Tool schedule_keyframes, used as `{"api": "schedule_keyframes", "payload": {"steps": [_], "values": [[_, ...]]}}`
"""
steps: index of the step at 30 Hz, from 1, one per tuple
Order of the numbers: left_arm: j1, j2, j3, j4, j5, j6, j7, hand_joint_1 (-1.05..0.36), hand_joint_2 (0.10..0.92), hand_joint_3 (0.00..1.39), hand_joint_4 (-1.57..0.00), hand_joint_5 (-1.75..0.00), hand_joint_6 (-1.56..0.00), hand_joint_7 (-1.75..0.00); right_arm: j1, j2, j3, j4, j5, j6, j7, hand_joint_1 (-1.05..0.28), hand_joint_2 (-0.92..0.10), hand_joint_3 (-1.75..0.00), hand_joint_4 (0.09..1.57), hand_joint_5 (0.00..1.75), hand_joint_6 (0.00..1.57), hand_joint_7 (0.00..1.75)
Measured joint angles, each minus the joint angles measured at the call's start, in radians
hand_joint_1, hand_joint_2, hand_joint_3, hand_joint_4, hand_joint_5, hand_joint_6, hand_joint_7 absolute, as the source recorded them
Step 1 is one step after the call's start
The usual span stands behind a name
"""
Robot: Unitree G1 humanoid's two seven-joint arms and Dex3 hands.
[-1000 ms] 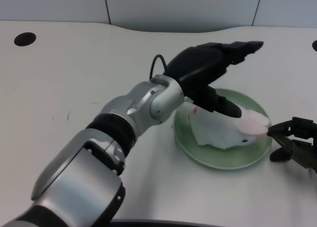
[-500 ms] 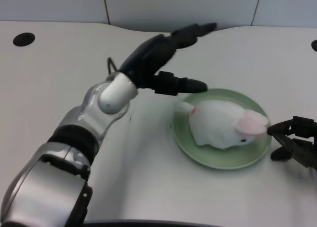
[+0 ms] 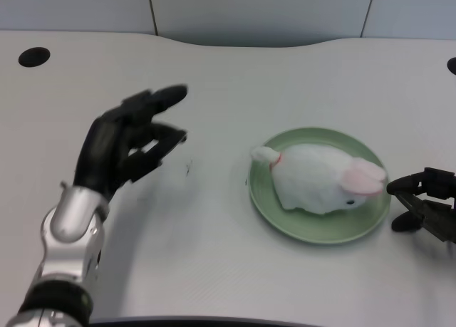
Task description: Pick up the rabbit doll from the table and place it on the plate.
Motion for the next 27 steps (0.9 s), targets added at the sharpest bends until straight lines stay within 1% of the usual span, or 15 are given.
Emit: {"api": "schedule_keyframes", "payload": {"steps": [2,4,6,7,9,10,12,14,15,16,18,19,22,25,27], "values": [[0.035,-0.001,0.016,-0.042,-0.025,0.045,-0.014,-0.50,0.921,0.28,-0.55,-1.47,-0.88,-0.15,-0.001,-0.002,0.000,0.006,0.000,-0.005,-0.003,-0.82,-0.92,-0.08,0.89,0.99,0.83,0.87],[0.073,0.004,0.032,-0.091,-0.043,0.096,-0.025,-0.49,0.921,0.31,-0.54,-1.54,-0.91,-0.18,-0.002,-0.001,-0.005,0.018,0.001,-0.018,-0.016,-0.79,-0.92,-0.10,0.91,1.00,0.83,0.88],[0.117,0.015,0.046,-0.122,-0.055,0.124,-0.027,-0.48,0.921,0.33,-0.53,-1.58,-0.93,-0.19,-0.004,0.003,-0.029,0.039,0.015,-0.035,-0.024,-0.77,-0.92,-0.10,0.93,1.01,0.85,0.87],[0.139,0.020,0.054,-0.129,-0.062,0.131,-0.032,-0.47,0.921,0.32,-0.54,-1.61,-0.96,-0.21,-0.004,0.004,-0.040,0.048,0.025,-0.040,-0.028,-0.80,-0.92,-0.12,0.94,1.02,0.86,0.86],[0.174,0.023,0.074,-0.132,-0.078,0.139,-0.045,-0.46,0.921,0.32,-0.54,-1.63,-0.97,-0.23,-0.004,0.009,-0.058,0.057,0.036,-0.049,-0.042,-0.81,-0.92,-0.13,0.94,1.02,0.86,0.86],[0.186,0.023,0.082,-0.132,-0.080,0.142,-0.052,-0.47,0.921,0.31,-0.55,-1.63,-0.98,-0.24,-0.004,0.011,-0.063,0.060,0.039,-0.051,-0.046,-0.82,-0.92,-0.14,0.94,1.03,0.86,0.86],[0.200,0.023,0.093,-0.132,-0.081,0.147,-0.056,-0.49,0.921,0.29,-0.56,-1.62,-1.00,-0.27,-0.004,0.016,-0.064,0.062,0.034,-0.059,-0.062,-0.82,-0.92,-0.17,0.90,1.06,0.81,0.90],[0.214,0.025,0.103,-0.132,-0.085,0.147,-0.062,-0.49,0.921,0.28,-0.58,-1.57,-0.98,-0.34,-0.003,0.021,-0.063,0.062,0.021,-0.073,-0.079,-0.81,-0.92,-0.19,0.88,1.06,0.80,0.92],[0.220,0.025,0.109,-0.132,-0.090,0.148,-0.068,-0.50,0.921,0.28,-0.59,-1.56,-0.97,-0.36,-0.003,0.021,-0.064,0.062,0.019,-0.075,-0.086,-0.80,-0.92,-0.19,0.88,1.06,0.79,0.92],[0.228,0.026,0.114,-0.132,-0.091,0.148,-0.073,-0.50,0.921,0.28,-0.60,-1.58,-0.92,-0.52,-0.003,0.022,-0.066,0.062,0.018,-0.076,-0.090,-0.81,-0.92,-0.19,0.87,1.06,0.80,0.93],[0.242,0.029,0.114,-0.132,-0.087,0.148,-0.073,-0.50,0.921,0.28,-0.62,-1.60,-0.83,-0.75,-0.003,0.027,-0.072,0.062,0.021,-0.076,-0.096,-0.81,-0.92,-0.18,0.87,1.06,0.79,0.93],[0.249,0.031,0.113,-0.131,-0.078,0.148,-0.073,-0.51,0.921,0.29,-0.63,-1.64,-0.77,-0.93,-0.003,0.029,-0.072,0.062,0.020,-0.076,-0.096,-0.81,-0.92,-0.19,0.87,1.07,0.78,0.93],[0.265,0.034,0.102,-0.127,-0.069,0.156,-0.089,-0.53,0.921,0.28,-0.65,-1.72,-0.72,-1.16,-0.004,0.029,-0.071,0.070,0.018,-0.076,-0.095,-0.81,-0.92,-0.18,0.88,1.08,0.77,0.95],[0.274,0.046,0.084,-0.142,-0.064,0.223,-0.101,-0.54,0.921,0.24,-0.69,-1.74,-0.74,-1.24,-0.007,0.028,-0.075,0.080,0.022,-0.076,-0.081,-0.81,-0.92,-0.16,0.89,1.09,0.79,0.96],[0.275,0.052,0.079,-0.160,-0.064,0.253,-0.107,-0.54,0.921,0.21,-0.68,-1.74,-0.76,-1.20,-0.012,0.028,-0.075,0.087,0.022,-0.076,-0.075,-0.82,-0.92,-0.15,0.90,1.08,0.80,0.96]]}}
